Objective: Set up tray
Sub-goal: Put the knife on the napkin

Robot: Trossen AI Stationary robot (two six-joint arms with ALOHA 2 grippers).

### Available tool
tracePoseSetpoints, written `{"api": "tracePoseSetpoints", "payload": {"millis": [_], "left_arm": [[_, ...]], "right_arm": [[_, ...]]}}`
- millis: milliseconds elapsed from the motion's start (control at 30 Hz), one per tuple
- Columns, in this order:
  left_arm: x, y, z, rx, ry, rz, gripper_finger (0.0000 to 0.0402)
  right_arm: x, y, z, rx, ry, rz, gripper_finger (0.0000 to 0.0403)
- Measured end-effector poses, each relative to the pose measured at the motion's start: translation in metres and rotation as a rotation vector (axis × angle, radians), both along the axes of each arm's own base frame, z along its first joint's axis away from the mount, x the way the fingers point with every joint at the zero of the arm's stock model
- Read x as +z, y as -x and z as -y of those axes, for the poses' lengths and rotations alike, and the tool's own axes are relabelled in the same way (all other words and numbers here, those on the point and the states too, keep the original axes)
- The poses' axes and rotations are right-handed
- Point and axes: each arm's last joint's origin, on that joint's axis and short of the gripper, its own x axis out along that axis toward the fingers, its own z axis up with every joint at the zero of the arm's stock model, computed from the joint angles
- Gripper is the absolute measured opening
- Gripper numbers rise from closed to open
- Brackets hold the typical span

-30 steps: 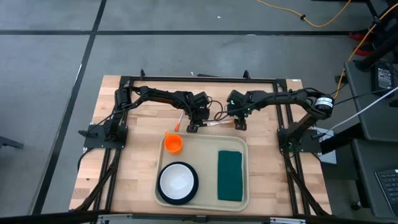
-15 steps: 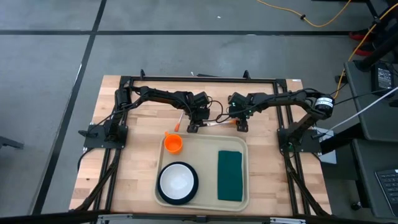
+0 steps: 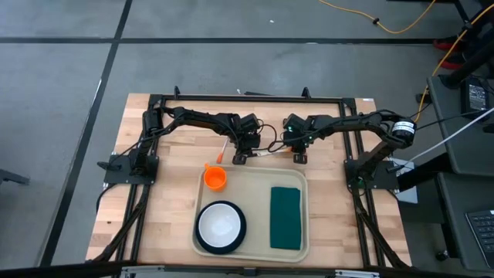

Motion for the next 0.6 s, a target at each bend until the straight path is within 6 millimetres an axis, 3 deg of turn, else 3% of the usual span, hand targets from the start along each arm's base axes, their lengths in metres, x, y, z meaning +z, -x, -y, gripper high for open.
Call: {"api": "tracePoseSetpoints", "payload": {"millis": [200,600], "left_arm": [[-0.0001,0.0000,0.0000,0.007,0.003,-0.002,0.0002],[-0.0001,-0.0006,0.0008,0.004,0.001,0.002,0.0002]], "right_arm": [[0.0038,-0.0030,0.0015,-0.012,-0.008,0.005,0.0007],[0.0051,-0.0037,-0.0002,0.006,-0.072,0.015,0.0088]]}}
